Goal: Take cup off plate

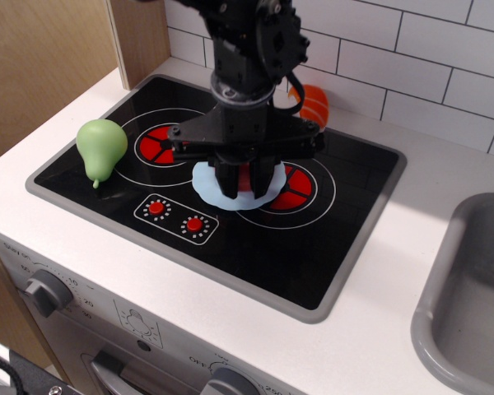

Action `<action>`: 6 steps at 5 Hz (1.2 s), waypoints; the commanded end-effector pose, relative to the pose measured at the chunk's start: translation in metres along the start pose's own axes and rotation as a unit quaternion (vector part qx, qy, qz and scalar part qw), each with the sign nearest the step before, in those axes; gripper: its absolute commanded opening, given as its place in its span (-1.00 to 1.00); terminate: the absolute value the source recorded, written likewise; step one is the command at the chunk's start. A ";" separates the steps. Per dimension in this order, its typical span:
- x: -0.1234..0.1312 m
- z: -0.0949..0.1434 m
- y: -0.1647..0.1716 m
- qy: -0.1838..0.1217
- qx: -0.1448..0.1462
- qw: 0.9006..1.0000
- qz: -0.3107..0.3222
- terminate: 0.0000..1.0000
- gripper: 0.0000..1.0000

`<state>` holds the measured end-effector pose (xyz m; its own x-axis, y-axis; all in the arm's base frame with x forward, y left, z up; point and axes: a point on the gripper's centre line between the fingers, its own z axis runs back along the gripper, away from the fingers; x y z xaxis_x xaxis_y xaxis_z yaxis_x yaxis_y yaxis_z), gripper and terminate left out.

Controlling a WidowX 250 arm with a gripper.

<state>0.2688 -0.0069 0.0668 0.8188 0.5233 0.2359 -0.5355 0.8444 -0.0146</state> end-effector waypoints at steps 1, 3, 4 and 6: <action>0.011 0.037 -0.010 -0.103 -0.050 0.993 0.003 -1.00 -1.00; -0.036 0.031 -0.023 -0.023 -0.065 0.992 -0.109 -1.00 -1.00; -0.050 0.031 -0.029 -0.033 -0.086 0.984 -0.153 -1.00 -1.00; -0.057 0.027 -0.035 -0.031 -0.089 0.983 -0.157 -1.00 -1.00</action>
<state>0.2311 -0.0685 0.0724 0.9280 0.2344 0.2895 -0.2181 0.9720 -0.0880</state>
